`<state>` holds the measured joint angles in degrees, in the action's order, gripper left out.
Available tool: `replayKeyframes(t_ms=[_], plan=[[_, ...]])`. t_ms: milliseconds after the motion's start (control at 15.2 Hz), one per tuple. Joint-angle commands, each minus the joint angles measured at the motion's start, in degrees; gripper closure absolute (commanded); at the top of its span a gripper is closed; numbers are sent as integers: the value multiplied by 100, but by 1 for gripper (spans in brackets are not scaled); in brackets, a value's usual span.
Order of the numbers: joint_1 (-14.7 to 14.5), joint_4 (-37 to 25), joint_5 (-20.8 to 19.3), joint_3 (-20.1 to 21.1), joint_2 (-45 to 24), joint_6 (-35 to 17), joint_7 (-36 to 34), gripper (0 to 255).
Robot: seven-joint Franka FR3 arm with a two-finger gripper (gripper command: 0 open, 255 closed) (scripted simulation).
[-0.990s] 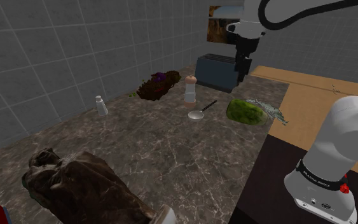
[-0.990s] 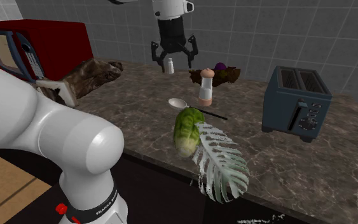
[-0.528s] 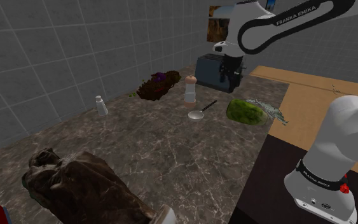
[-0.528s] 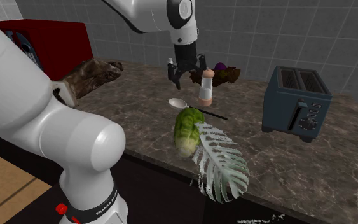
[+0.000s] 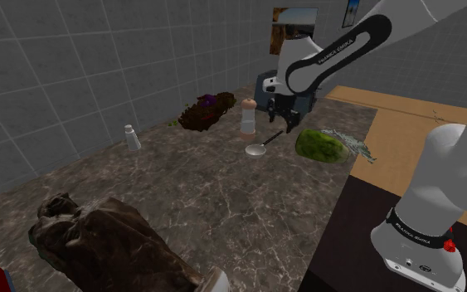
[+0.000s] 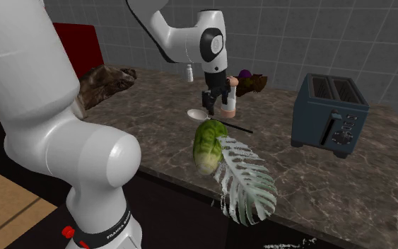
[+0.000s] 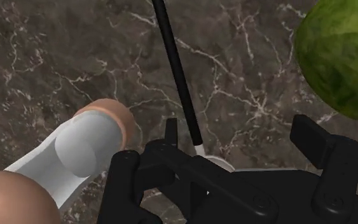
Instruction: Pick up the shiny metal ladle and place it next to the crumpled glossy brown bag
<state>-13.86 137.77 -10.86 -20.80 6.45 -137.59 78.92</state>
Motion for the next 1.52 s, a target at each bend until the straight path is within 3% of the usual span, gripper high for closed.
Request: replayKeyframes(t_ms=[0,198,726,1188,1254,1452], plan=[[-105,-200,192,-40,-511,-306,687,0],[-126,-449,485,6,-1163,-688,1617,0],[-25,-430,750,74,-1711,-1236,1805,0],[-24,-429,749,75,-1710,-1235,1804,0],[-24,-429,749,75,-1710,-1235,1804,255],[-24,-436,752,76,-1715,-1234,1806,255]])
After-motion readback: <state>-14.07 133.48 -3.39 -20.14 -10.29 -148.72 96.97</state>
